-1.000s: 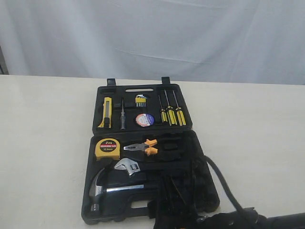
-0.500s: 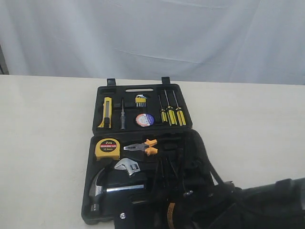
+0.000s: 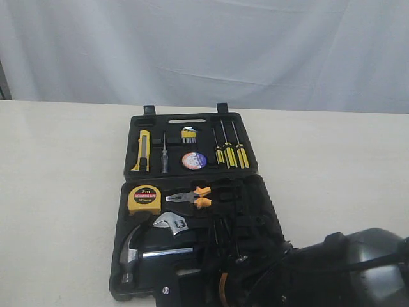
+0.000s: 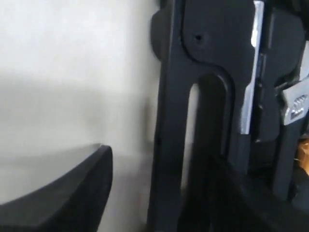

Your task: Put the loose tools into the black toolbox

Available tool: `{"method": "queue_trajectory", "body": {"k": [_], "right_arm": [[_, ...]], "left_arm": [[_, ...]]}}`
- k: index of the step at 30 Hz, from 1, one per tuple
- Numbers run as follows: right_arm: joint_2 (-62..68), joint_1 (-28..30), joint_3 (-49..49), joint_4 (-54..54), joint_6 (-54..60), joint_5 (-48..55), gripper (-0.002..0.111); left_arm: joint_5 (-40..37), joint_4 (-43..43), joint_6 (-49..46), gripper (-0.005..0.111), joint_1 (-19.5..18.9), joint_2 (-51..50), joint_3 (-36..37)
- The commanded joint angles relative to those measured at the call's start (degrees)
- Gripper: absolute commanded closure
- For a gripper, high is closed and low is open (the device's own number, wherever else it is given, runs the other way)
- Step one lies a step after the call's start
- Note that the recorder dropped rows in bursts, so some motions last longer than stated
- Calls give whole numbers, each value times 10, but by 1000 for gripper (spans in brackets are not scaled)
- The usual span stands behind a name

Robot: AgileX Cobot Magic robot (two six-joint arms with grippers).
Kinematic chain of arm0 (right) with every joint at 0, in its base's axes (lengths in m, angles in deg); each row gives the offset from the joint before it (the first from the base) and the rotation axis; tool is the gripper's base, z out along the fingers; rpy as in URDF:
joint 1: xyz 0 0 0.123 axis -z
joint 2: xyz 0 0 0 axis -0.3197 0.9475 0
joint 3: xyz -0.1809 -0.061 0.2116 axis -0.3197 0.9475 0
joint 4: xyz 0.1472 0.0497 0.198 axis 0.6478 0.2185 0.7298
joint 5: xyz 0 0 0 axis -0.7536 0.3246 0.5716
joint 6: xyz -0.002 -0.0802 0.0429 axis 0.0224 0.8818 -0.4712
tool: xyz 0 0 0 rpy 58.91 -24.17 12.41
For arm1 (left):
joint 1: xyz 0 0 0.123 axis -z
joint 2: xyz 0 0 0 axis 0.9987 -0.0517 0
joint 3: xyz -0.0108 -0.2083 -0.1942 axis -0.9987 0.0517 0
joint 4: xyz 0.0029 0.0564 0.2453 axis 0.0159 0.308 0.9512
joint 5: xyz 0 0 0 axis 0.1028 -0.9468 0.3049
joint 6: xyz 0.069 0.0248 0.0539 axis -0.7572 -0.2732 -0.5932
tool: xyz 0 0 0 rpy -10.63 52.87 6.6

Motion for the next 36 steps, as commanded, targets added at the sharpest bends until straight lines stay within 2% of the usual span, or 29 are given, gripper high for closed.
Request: {"method": "queue_trajectory", "body": {"k": [1, 4, 9, 16, 18, 23, 29, 36], "right_arm": [[15, 19, -5, -15, -2, -10, 54], [28, 30, -29, -21, -2, -6, 56], [41, 31, -36, -21, -2, -7, 68], [43, 31, -36, -21, 7, -3, 70], [41, 31, -36, -21, 9, -3, 79], [27, 29, -36, -21, 9, -1, 108], [-5, 2, -36, -18, 8, 49, 109], [-67, -46, -36, 45, 45, 118, 109]], "left_arm": [[3, 0, 3, 107, 3, 1, 1], [3, 0, 3, 107, 3, 1, 1], [3, 0, 3, 107, 3, 1, 1], [3, 0, 3, 107, 3, 1, 1], [3, 0, 3, 107, 3, 1, 1], [3, 0, 3, 107, 3, 1, 1], [3, 0, 3, 107, 3, 1, 1], [3, 0, 3, 107, 3, 1, 1]]}}
